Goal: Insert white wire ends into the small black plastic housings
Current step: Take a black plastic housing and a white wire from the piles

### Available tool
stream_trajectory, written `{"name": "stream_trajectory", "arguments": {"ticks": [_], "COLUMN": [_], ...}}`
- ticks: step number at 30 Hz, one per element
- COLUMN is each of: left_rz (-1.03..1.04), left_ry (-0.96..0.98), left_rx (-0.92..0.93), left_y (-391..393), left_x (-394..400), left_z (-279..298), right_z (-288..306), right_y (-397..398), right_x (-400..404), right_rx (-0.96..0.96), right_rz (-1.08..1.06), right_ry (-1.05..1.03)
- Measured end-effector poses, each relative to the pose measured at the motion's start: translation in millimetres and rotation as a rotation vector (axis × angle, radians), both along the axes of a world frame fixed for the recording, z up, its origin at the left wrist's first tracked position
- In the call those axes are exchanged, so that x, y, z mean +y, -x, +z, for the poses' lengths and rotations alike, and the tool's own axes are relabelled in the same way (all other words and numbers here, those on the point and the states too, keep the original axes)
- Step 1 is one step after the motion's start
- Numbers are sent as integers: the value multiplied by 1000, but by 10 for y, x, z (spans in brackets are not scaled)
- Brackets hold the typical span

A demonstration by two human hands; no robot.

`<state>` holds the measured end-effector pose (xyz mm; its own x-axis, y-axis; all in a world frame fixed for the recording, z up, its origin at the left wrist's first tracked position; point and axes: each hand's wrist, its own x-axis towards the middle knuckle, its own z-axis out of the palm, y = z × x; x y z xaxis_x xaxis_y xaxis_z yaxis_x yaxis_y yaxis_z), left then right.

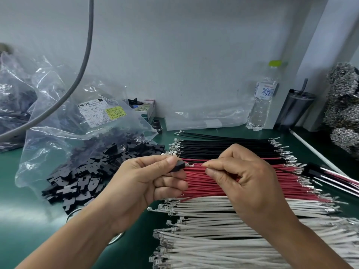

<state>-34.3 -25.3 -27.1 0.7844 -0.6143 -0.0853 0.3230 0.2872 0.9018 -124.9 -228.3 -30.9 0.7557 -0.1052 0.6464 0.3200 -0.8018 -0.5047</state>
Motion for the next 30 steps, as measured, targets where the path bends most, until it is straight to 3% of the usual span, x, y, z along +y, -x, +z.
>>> {"name": "stream_trajectory", "arguments": {"ticks": [2, 6, 9, 17, 22, 27, 30], "left_rz": [-7, 7, 6, 18, -18, -15, -29], "left_ry": [-7, -54, -106, -215, -121, -112, -102], "left_rx": [1, -21, -54, -105, -22, 5, -1], "left_y": [1, -5, -12, 1, -7, -12, -16], "left_x": [9, 17, 35, 43, 46, 52, 67], "left_z": [1, 14, 19, 6, 2, -23, -31], "right_z": [22, 111, 123, 95, 58, 104, 66], "right_y": [10, 38, 31, 30, 14, 30, 3], "right_x": [7, 22, 28, 28, -1, 78, 59], "right_rx": [-1, -67, -100, 15, 87, -73, -144], "right_rz": [-1, -98, -119, -23, 43, -72, -82], "right_ry": [51, 381, 512, 328, 104, 393, 362]}}
